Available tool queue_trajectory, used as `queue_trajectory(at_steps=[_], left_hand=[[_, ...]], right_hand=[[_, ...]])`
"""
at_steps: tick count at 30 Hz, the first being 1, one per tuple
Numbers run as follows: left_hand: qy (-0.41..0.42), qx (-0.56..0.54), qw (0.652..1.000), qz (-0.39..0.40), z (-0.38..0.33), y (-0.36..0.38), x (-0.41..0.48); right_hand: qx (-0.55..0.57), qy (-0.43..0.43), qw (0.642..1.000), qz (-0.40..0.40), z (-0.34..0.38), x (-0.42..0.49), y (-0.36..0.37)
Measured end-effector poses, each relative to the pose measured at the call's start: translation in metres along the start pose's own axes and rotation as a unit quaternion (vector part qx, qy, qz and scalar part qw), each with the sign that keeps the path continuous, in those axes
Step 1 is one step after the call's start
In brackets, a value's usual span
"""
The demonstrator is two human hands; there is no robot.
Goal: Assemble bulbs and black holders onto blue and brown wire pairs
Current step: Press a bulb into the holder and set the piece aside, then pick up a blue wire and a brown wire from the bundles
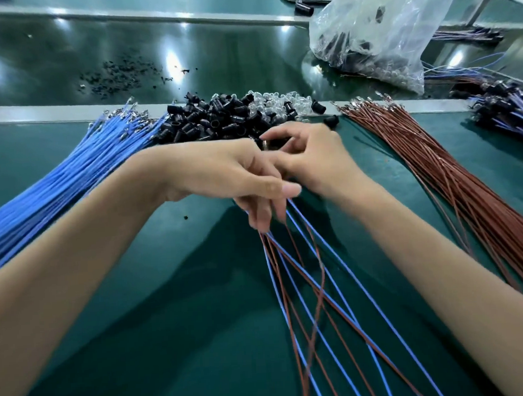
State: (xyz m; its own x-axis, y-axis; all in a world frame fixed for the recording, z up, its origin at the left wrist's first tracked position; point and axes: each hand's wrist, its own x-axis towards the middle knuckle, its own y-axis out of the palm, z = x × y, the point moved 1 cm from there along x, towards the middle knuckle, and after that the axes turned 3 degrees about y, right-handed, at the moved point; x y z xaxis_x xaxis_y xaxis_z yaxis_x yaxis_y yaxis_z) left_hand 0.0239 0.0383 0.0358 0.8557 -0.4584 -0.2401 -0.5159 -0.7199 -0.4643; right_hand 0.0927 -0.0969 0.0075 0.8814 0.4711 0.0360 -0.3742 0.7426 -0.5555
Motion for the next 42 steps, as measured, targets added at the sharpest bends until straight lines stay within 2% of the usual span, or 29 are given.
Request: queue_trajectory(at_steps=[2, 4, 5, 7, 9, 10, 13, 16, 20, 24, 26, 29, 33, 35, 37, 40, 42], left_hand=[[0.015, -0.003, 0.997, -0.079, 0.005, -0.006, 0.004], [0.048, -0.054, 0.976, -0.204, 0.012, -0.004, 0.01], [0.07, -0.06, 0.952, -0.291, 0.016, -0.001, 0.015], [0.097, 0.027, 0.881, -0.462, 0.028, 0.005, 0.02], [0.083, 0.147, 0.821, -0.546, 0.04, 0.008, 0.019], [0.077, 0.177, 0.807, -0.557, 0.045, 0.008, 0.018], [0.077, 0.213, 0.799, -0.557, 0.049, 0.008, 0.017], [0.076, 0.223, 0.806, -0.544, 0.047, 0.01, 0.02], [0.084, 0.239, 0.809, -0.531, 0.045, 0.014, 0.019], [0.117, 0.256, 0.797, -0.535, 0.042, 0.021, 0.014], [0.135, 0.247, 0.805, -0.522, 0.04, 0.022, 0.012], [0.159, 0.271, 0.824, -0.471, 0.038, 0.023, 0.012], [0.215, 0.294, 0.806, -0.466, 0.038, 0.025, 0.015], [0.216, 0.304, 0.8, -0.47, 0.039, 0.024, 0.017], [0.21, 0.303, 0.801, -0.472, 0.038, 0.024, 0.018], [0.208, 0.295, 0.798, -0.483, 0.035, 0.023, 0.019], [0.215, 0.29, 0.798, -0.482, 0.035, 0.022, 0.018]], right_hand=[[-0.093, -0.052, 0.994, -0.029, -0.002, -0.004, 0.007], [-0.11, -0.106, 0.985, -0.081, -0.006, -0.008, 0.013], [-0.111, -0.112, 0.982, -0.107, -0.008, -0.009, 0.014], [-0.107, -0.106, 0.977, -0.148, -0.013, -0.007, 0.01], [-0.117, -0.108, 0.969, -0.187, -0.017, -0.008, 0.003], [-0.123, -0.107, 0.966, -0.201, -0.019, -0.009, 0.001], [-0.156, -0.066, 0.961, -0.217, -0.028, -0.011, -0.001], [-0.205, -0.015, 0.964, -0.17, -0.035, -0.01, -0.002], [-0.195, -0.027, 0.969, -0.152, -0.036, -0.01, -0.002], [-0.122, -0.078, 0.974, -0.176, -0.028, -0.013, -0.003], [-0.079, -0.117, 0.975, -0.169, -0.023, -0.015, -0.003], [-0.019, -0.136, 0.984, -0.116, -0.019, -0.015, -0.002], [0.045, -0.116, 0.991, -0.053, -0.012, -0.014, 0.001], [0.006, -0.101, 0.994, -0.047, -0.01, -0.014, -0.003], [-0.123, -0.072, 0.986, -0.083, -0.015, -0.01, -0.017], [-0.345, 0.034, 0.917, -0.199, -0.025, -0.01, -0.058], [-0.418, 0.145, 0.873, -0.204, -0.035, -0.014, -0.08]])
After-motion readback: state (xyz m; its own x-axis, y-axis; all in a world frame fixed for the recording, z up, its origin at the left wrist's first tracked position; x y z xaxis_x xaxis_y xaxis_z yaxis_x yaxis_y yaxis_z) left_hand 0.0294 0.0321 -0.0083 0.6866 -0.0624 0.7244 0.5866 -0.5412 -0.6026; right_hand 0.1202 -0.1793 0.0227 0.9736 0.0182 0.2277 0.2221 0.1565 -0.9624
